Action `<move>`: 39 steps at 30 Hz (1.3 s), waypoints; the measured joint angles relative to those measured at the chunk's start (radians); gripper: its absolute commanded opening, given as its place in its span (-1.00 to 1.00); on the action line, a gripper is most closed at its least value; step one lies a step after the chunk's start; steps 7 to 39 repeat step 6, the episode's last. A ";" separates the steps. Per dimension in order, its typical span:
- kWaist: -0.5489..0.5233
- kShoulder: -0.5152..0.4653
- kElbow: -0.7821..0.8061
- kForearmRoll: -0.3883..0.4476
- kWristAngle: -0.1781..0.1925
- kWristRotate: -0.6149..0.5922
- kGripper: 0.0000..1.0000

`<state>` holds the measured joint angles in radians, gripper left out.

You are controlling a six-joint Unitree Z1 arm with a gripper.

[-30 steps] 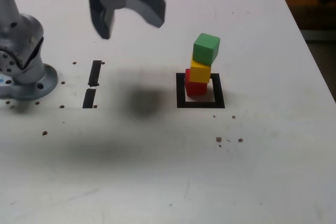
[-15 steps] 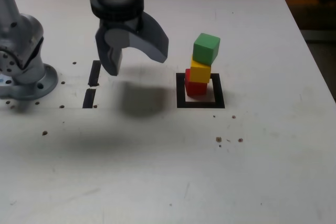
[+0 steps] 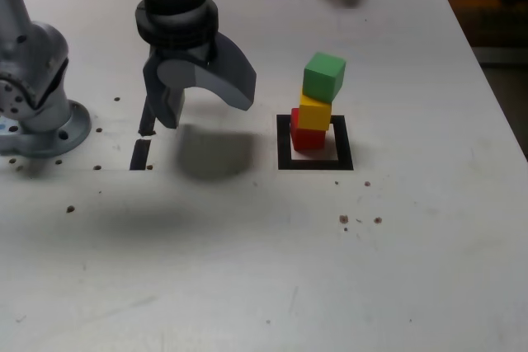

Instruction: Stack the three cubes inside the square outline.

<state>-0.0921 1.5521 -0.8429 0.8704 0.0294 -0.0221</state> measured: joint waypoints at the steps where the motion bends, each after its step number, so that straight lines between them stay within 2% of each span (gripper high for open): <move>1: -0.001 0.002 0.001 -0.004 0.000 0.000 0.99; 6: -0.014 0.035 0.000 -0.019 0.000 -0.003 0.99; 39: -0.014 0.035 0.000 -0.019 0.000 -0.003 0.99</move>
